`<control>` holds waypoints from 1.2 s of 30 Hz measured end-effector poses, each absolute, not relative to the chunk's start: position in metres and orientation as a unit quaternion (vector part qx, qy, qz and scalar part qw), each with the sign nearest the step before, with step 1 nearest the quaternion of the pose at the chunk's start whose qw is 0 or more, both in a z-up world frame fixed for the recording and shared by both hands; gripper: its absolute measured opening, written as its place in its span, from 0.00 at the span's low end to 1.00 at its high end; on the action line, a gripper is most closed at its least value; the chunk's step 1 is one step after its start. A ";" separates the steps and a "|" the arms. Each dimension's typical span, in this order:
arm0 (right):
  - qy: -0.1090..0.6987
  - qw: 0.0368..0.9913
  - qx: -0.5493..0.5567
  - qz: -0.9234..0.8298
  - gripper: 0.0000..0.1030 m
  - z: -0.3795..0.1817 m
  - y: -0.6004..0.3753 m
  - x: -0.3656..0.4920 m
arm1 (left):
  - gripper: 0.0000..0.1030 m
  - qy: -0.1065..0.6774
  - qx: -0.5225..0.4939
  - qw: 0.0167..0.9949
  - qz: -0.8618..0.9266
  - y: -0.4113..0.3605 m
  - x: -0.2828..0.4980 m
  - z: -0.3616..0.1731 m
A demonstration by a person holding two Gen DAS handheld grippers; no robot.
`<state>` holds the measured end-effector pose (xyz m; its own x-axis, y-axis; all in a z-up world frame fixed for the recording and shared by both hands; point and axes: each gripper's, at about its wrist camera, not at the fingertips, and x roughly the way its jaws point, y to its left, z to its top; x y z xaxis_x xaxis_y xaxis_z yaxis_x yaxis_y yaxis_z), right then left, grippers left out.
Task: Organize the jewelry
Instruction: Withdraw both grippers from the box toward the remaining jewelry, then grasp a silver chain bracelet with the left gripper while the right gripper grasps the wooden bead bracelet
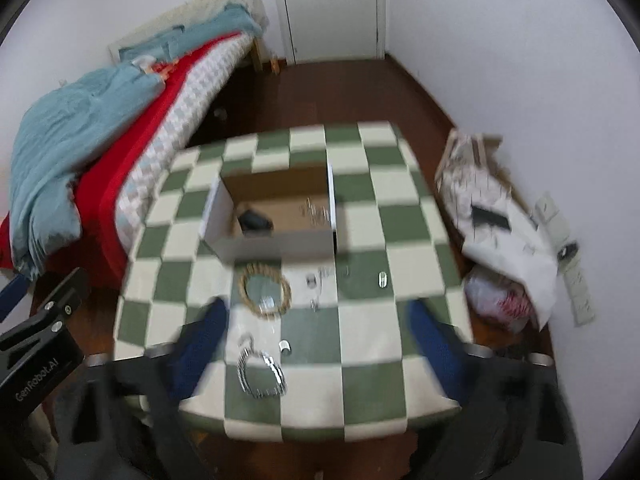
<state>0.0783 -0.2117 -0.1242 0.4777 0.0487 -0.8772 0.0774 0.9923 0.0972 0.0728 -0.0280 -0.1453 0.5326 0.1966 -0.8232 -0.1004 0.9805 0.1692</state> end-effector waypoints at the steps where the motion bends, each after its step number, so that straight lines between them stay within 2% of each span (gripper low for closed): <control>1: 0.522 0.850 0.072 -0.006 0.50 -0.137 -0.216 0.076 | 0.98 0.493 0.057 0.865 0.075 -0.034 0.072 -0.164; 6: 0.552 0.829 0.095 -0.014 0.50 -0.188 -0.234 0.069 | 0.96 0.567 0.050 0.821 0.038 -0.052 0.072 -0.240; 7: 0.556 0.825 0.097 -0.014 0.50 -0.196 -0.236 0.069 | 0.94 0.574 0.049 0.816 0.034 -0.056 0.072 -0.249; 9: 0.562 0.822 0.094 -0.019 0.50 -0.210 -0.240 0.068 | 0.83 0.595 0.044 0.802 0.026 -0.062 0.078 -0.270; 13: 0.573 0.813 0.104 -0.026 0.50 -0.228 -0.248 0.072 | 0.80 0.604 0.043 0.796 0.016 -0.073 0.086 -0.287; 16: 0.578 0.808 0.106 -0.031 0.50 -0.240 -0.252 0.075 | 0.71 0.593 0.049 0.804 0.002 -0.083 0.089 -0.289; 17: 0.579 0.807 0.107 -0.033 0.50 -0.242 -0.253 0.076 | 0.64 0.589 0.051 0.807 -0.006 -0.086 0.089 -0.288; 19: 0.583 0.804 0.110 -0.035 0.50 -0.249 -0.256 0.079 | 0.40 0.581 0.046 0.812 -0.030 -0.091 0.087 -0.286; 20: 0.584 0.803 0.111 -0.036 0.50 -0.251 -0.256 0.080 | 0.21 0.577 0.044 0.814 -0.046 -0.094 0.086 -0.285; 22: 0.588 0.800 0.116 -0.038 0.50 -0.256 -0.257 0.083 | 0.06 0.573 0.065 0.815 -0.051 -0.101 0.085 -0.283; 36: 0.581 0.801 0.143 0.013 0.50 -0.253 -0.235 0.112 | 0.05 0.557 0.019 0.830 0.015 -0.017 0.107 -0.266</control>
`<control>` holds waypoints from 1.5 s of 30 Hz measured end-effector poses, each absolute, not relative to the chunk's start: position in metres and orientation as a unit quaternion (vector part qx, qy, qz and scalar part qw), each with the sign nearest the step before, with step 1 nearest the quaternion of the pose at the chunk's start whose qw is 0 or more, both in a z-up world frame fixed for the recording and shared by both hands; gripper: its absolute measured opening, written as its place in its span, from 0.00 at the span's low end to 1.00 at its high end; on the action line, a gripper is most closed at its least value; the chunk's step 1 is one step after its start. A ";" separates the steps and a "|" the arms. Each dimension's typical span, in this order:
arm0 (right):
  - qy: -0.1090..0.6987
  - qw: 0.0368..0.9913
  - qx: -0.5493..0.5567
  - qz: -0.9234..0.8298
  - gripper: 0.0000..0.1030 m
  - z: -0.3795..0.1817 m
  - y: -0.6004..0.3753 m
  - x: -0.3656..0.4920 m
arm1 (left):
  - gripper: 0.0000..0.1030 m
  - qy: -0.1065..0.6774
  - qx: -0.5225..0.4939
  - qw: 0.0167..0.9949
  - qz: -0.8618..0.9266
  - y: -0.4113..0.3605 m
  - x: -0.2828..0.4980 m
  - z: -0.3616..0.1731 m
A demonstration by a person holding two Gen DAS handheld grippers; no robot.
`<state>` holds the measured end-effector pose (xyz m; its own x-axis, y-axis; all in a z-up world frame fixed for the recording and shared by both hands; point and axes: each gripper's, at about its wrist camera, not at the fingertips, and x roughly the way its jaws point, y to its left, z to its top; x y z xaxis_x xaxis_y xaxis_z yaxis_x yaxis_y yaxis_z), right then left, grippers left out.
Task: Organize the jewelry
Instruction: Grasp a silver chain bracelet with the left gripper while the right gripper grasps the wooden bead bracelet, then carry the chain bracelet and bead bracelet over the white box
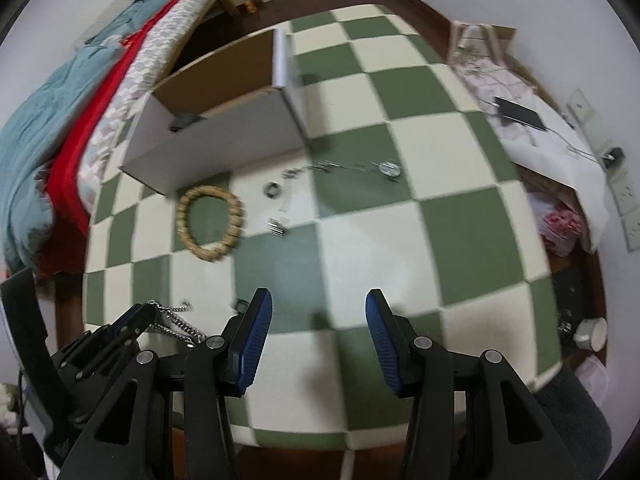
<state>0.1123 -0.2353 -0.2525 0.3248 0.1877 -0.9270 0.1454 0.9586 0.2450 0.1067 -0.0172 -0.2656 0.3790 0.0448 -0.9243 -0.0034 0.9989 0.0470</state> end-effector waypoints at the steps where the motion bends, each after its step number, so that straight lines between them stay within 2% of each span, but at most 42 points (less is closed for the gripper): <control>1: 0.581 0.801 0.145 0.022 0.50 -0.253 -0.230 0.118 | 0.05 0.555 0.017 0.832 0.018 -0.013 0.108 -0.263; 12: 0.593 0.799 0.094 0.034 0.48 -0.284 -0.169 0.173 | 0.05 0.545 0.022 0.836 0.051 0.019 0.139 -0.267; 13: 0.596 0.798 0.087 0.036 0.41 -0.288 -0.165 0.176 | 0.05 0.545 0.022 0.836 0.053 0.022 0.141 -0.268; 14: 0.590 0.803 0.071 0.031 0.40 -0.289 -0.161 0.177 | 0.05 0.545 0.023 0.837 0.055 0.023 0.142 -0.268; 17: 0.583 0.812 0.017 0.018 0.25 -0.290 -0.146 0.178 | 0.05 0.545 0.021 0.836 0.058 0.024 0.142 -0.269; 18: 0.580 0.814 0.004 0.014 0.15 -0.290 -0.143 0.178 | 0.05 0.545 0.021 0.836 0.059 0.025 0.142 -0.270; 19: 0.575 0.818 -0.014 0.010 0.09 -0.291 -0.139 0.179 | 0.05 0.546 0.020 0.836 0.060 0.025 0.141 -0.271; 22: 0.569 0.822 -0.030 0.012 0.09 -0.292 -0.134 0.177 | 0.05 0.544 0.020 0.837 0.059 0.023 0.139 -0.270; 27: 0.550 0.835 0.003 0.013 0.09 -0.278 -0.146 0.166 | 0.05 0.533 0.007 0.845 0.045 0.020 0.134 -0.254; 45: 0.451 0.890 0.055 0.032 0.09 -0.141 -0.193 0.152 | 0.03 0.453 -0.011 0.891 -0.021 -0.007 0.161 -0.141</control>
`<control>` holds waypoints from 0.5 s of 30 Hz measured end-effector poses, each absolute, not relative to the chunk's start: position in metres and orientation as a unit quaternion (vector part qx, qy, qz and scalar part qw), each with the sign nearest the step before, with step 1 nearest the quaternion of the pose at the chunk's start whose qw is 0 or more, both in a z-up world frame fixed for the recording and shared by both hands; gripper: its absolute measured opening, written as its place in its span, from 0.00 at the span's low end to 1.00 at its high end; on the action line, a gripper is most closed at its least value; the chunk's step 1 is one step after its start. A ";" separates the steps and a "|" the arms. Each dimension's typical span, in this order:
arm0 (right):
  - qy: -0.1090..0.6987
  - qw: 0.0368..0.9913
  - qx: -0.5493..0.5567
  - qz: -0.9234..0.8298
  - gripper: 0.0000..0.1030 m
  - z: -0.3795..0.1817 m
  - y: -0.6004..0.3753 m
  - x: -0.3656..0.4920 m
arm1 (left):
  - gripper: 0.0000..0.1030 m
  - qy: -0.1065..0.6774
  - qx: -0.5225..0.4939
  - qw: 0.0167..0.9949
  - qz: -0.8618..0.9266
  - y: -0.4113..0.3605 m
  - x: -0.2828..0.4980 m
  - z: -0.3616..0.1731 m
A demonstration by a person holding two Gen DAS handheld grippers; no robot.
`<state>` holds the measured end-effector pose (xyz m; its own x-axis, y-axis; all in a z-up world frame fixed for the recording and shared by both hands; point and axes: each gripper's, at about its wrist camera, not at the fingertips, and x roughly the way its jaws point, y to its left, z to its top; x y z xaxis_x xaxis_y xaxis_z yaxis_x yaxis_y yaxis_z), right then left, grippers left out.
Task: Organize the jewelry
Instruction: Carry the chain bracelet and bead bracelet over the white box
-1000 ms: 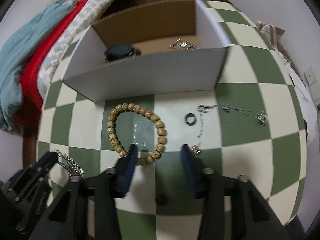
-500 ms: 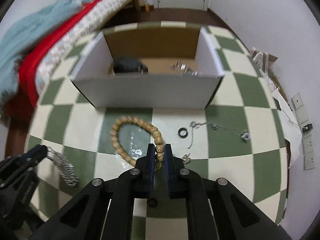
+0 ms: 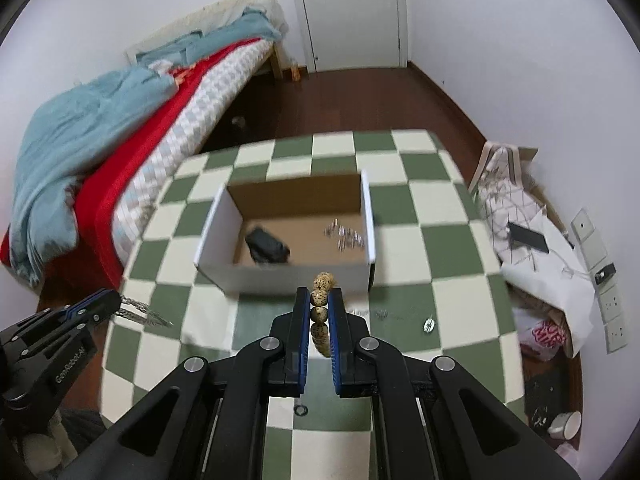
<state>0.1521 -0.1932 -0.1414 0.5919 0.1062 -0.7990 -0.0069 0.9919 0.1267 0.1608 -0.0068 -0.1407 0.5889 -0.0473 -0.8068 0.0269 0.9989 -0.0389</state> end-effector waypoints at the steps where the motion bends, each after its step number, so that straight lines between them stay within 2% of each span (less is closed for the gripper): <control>1: 0.445 0.893 0.056 0.033 0.09 -0.134 -0.195 0.153 | 0.03 0.448 -0.012 0.893 -0.027 -0.010 0.166 -0.134; 8: 0.430 0.899 0.060 0.047 0.09 -0.101 -0.198 0.189 | 0.03 0.435 0.003 0.898 -0.065 -0.039 0.222 -0.105; 15: 0.471 0.877 0.074 0.057 0.09 -0.127 -0.202 0.254 | 0.03 0.483 0.012 0.870 -0.098 -0.060 0.287 -0.138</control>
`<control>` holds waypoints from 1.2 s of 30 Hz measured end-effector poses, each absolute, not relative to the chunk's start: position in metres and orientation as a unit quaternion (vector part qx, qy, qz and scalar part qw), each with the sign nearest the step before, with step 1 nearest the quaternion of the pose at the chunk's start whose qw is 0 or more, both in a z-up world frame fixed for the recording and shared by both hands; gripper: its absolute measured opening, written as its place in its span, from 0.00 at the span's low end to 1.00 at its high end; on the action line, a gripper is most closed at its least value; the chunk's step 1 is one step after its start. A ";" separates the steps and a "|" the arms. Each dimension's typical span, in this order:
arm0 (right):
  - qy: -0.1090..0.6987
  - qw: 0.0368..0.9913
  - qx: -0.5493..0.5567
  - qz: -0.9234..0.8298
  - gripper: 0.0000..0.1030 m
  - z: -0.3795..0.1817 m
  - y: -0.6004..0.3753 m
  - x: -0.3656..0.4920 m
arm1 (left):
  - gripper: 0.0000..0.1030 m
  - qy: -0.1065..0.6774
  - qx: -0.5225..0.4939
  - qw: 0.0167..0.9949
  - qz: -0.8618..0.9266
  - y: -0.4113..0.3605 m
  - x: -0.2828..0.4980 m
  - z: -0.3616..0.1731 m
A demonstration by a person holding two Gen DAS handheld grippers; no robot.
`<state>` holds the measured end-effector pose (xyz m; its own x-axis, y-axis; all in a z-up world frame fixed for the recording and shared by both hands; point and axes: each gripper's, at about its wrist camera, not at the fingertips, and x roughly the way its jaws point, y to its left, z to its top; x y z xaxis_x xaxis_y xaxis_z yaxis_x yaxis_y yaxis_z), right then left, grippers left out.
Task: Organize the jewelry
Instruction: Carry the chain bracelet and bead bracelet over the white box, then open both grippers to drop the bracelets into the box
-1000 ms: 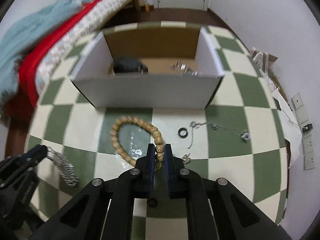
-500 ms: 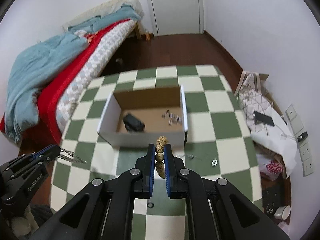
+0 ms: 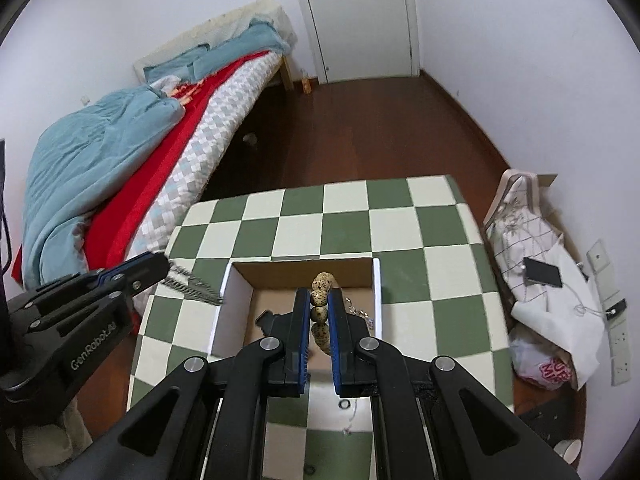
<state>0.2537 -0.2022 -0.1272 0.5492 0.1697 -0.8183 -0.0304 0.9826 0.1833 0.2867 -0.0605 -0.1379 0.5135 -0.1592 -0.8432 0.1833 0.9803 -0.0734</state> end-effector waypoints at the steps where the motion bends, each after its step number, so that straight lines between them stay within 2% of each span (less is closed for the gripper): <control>1: 0.478 0.873 0.076 0.058 0.09 -0.134 -0.203 0.263 | 0.03 0.491 0.013 0.865 -0.102 -0.064 0.292 -0.144; 8: 0.514 0.851 0.083 0.062 0.09 -0.178 -0.204 0.311 | 0.03 0.551 -0.001 0.826 -0.117 -0.066 0.332 -0.196; 14: 0.527 0.839 0.106 0.082 0.09 -0.191 -0.201 0.331 | 0.05 0.562 -0.018 0.820 -0.104 -0.053 0.345 -0.205; 17: 0.550 0.819 0.136 0.094 0.09 -0.202 -0.203 0.341 | 0.10 0.554 -0.021 0.827 -0.087 -0.045 0.345 -0.200; 19: 0.565 0.810 0.137 0.079 0.11 -0.211 -0.205 0.345 | 0.28 0.547 -0.014 0.834 -0.069 -0.041 0.344 -0.196; 20: 0.569 0.809 0.132 0.070 0.13 -0.214 -0.206 0.345 | 0.56 0.541 -0.006 0.839 -0.061 -0.039 0.343 -0.194; 21: 0.570 0.810 0.124 0.061 0.26 -0.215 -0.207 0.344 | 0.86 0.530 0.007 0.847 -0.044 -0.037 0.340 -0.189; 22: 0.569 0.812 0.120 0.055 0.45 -0.214 -0.207 0.342 | 0.94 0.522 0.013 0.852 -0.034 -0.034 0.338 -0.187; 24: 0.564 0.818 0.104 0.045 0.60 -0.211 -0.207 0.337 | 0.96 0.514 0.028 0.857 -0.014 -0.029 0.334 -0.184; 27: 0.560 0.826 0.063 0.017 0.62 -0.206 -0.203 0.325 | 0.99 0.506 0.052 0.861 0.015 -0.024 0.324 -0.183; 29: 0.562 0.826 0.039 -0.001 0.73 -0.206 -0.203 0.317 | 0.99 0.500 0.054 0.864 0.021 -0.020 0.315 -0.185; 30: 0.563 0.826 0.027 -0.008 0.84 -0.207 -0.202 0.314 | 0.99 0.499 0.055 0.865 0.024 -0.019 0.311 -0.187; 31: 0.565 0.824 0.016 -0.015 0.90 -0.209 -0.200 0.310 | 0.99 0.500 0.055 0.864 0.027 -0.018 0.308 -0.189; 36: 0.582 0.813 -0.007 -0.021 0.95 -0.222 -0.195 0.291 | 0.99 0.511 0.060 0.856 0.038 -0.018 0.289 -0.203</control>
